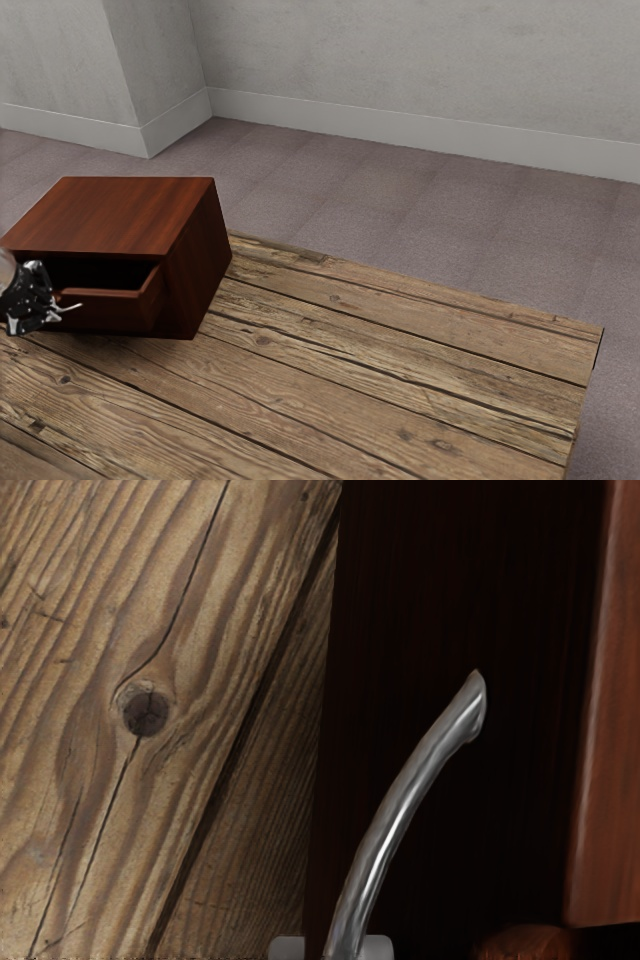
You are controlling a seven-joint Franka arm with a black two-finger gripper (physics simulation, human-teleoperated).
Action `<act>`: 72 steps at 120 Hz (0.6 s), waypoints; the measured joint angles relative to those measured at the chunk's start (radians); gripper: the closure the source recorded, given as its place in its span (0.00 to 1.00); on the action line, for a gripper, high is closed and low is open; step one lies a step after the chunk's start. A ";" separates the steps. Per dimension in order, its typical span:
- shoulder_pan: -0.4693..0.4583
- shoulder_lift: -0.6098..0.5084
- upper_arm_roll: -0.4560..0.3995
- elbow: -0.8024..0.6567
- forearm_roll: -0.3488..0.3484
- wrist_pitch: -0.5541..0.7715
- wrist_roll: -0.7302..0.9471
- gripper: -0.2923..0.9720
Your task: Pull the drawer handle with one arm to open the drawer
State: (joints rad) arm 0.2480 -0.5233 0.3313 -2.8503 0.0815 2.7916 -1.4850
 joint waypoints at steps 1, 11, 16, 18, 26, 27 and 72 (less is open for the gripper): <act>0.000 -0.003 0.000 -0.001 0.000 -0.001 0.000 0.85; 0.015 -0.025 0.000 -0.019 0.001 -0.009 0.003 0.85; 0.020 -0.032 0.000 -0.024 0.001 -0.012 0.005 0.85; 0.022 -0.034 0.000 -0.026 0.001 -0.013 0.005 0.85; 0.024 -0.040 0.000 -0.029 0.002 -0.019 0.007 0.85; 0.024 -0.041 0.000 -0.029 0.002 -0.020 0.008 0.85; 0.053 -0.110 -0.005 -0.044 0.005 -0.082 0.018 0.85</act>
State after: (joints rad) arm 0.3006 -0.6335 0.3264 -2.8947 0.0868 2.7092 -1.4669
